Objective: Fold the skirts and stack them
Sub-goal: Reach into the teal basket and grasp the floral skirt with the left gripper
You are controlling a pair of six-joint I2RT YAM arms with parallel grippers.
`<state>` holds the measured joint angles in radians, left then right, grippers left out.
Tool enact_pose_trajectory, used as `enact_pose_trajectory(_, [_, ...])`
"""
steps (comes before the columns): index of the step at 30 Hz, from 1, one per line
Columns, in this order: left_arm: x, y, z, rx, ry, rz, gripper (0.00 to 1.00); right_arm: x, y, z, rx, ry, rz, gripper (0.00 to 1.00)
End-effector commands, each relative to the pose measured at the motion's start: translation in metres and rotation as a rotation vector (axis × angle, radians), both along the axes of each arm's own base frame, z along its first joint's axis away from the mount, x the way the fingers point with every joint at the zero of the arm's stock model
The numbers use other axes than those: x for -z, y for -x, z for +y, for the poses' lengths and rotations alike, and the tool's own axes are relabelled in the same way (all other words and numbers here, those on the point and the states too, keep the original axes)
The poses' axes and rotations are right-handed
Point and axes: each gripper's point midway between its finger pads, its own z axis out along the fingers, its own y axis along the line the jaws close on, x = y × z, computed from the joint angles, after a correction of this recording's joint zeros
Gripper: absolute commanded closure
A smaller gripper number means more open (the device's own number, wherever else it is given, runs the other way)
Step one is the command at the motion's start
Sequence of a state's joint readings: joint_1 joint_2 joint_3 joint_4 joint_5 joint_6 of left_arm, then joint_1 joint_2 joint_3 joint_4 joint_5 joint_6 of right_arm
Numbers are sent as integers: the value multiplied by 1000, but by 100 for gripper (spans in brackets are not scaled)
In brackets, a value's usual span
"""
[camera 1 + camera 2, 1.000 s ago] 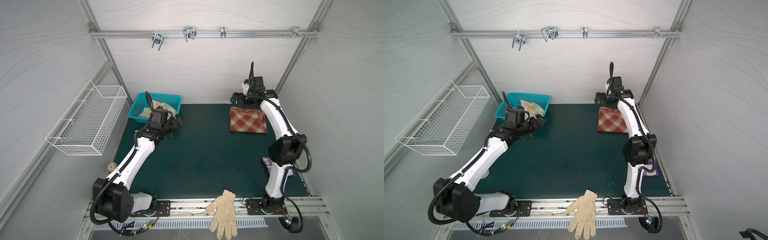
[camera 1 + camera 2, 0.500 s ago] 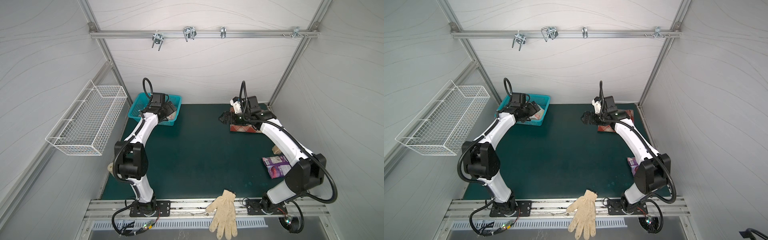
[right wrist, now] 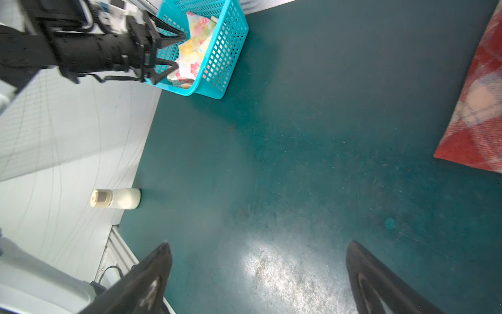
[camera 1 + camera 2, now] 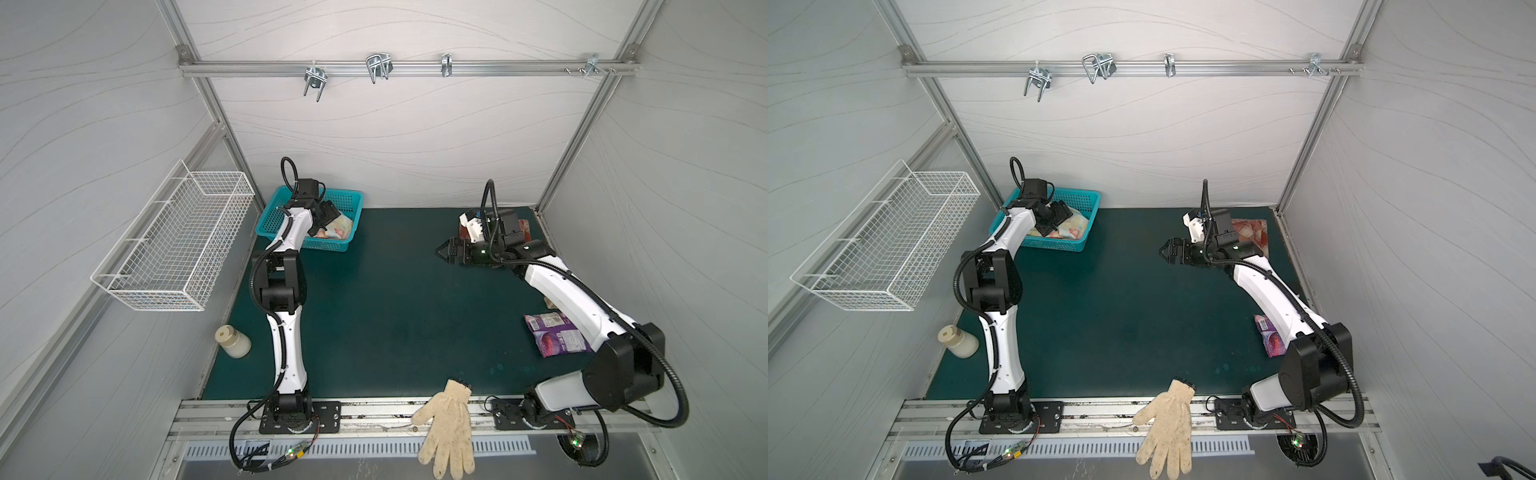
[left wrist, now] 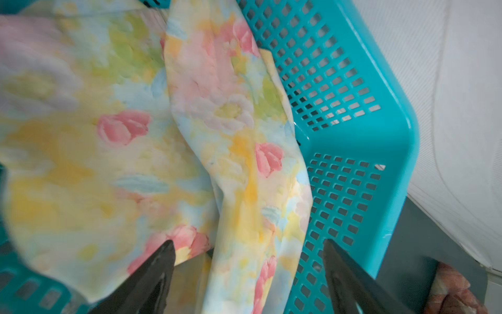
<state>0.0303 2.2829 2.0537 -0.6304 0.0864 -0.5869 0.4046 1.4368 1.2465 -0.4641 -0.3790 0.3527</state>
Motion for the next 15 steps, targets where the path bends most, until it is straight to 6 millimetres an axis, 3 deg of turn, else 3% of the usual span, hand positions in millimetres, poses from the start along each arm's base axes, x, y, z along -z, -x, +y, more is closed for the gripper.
enact_pose_trajectory(1, [4,-7,-6,29,15,2,21,0,3,6,-18,-27,0,1])
enact_pose_trajectory(7, [15,-9,-13,61,42,10,58,15,8,8,-20,-36,41,1])
enact_pose_trajectory(10, [14,-8,-13,65,49,13,87,19,9,8,-20,-28,45,1])
enact_pose_trajectory(13, [3,-8,-17,74,65,-5,100,19,11,9,-21,-29,50,1])
enact_pose_trajectory(15, [-9,-8,-19,81,73,-26,100,19,13,11,-25,-30,50,1])
